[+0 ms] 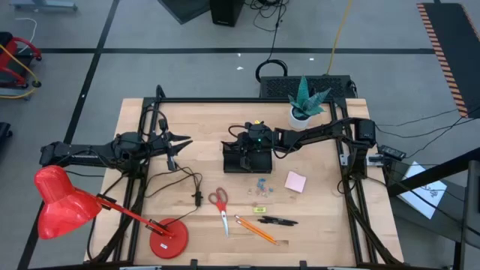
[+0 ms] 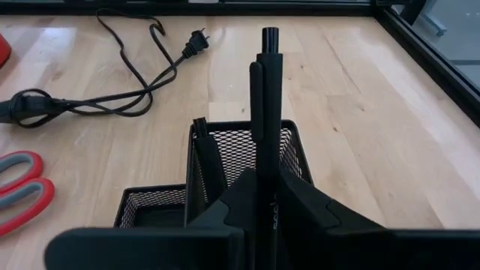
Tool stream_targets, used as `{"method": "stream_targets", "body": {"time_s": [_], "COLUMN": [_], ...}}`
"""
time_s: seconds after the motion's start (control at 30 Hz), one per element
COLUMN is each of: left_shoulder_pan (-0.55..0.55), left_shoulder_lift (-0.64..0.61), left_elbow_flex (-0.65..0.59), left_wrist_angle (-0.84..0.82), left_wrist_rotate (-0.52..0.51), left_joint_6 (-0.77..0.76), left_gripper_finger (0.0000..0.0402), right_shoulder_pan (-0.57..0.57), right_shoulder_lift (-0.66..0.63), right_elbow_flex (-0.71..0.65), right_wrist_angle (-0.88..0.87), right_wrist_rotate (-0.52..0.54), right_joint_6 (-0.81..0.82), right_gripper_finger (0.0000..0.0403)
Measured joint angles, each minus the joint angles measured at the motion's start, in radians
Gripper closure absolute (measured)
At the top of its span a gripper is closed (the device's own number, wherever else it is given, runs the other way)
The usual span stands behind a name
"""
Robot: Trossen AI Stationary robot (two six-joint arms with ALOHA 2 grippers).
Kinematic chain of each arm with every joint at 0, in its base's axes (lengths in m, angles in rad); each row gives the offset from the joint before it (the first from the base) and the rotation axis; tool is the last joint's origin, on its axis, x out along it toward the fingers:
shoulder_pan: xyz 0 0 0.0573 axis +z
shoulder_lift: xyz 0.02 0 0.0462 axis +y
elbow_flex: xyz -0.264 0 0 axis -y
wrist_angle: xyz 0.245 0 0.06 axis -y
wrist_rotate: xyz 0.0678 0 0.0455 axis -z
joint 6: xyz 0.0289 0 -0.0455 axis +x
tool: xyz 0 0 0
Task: Pick and place office supplies into organizer
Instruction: Put the black pen into the black desk organizer
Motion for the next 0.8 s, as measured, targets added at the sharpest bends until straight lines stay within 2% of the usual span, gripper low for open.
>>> {"method": "stream_targets", "body": {"time_s": [0.53,0.73,0.8], "left_shoulder_pan": [0.000,0.000,0.000], "left_shoulder_lift": [0.000,0.000,0.000], "left_elbow_flex": [0.000,0.000,0.000], "left_wrist_angle": [0.000,-0.002,-0.002], "left_wrist_rotate": [0.000,0.000,0.000], "left_joint_6": [-0.004,-0.004,-0.004], "left_gripper_finger": [0.0339,0.0339,0.0339], "right_shoulder_pan": [0.001,0.004,0.013], "right_shoulder_lift": [-0.013,-0.122,-0.185], "right_elbow_flex": [-0.001,-0.009,-0.008], "right_wrist_angle": [0.006,-0.076,-0.114], "right_wrist_rotate": [-0.007,-0.005,0.041], "right_joint_6": [0.032,-0.006,-0.032], "right_gripper_finger": [0.0326,0.0324,0.0326]}}
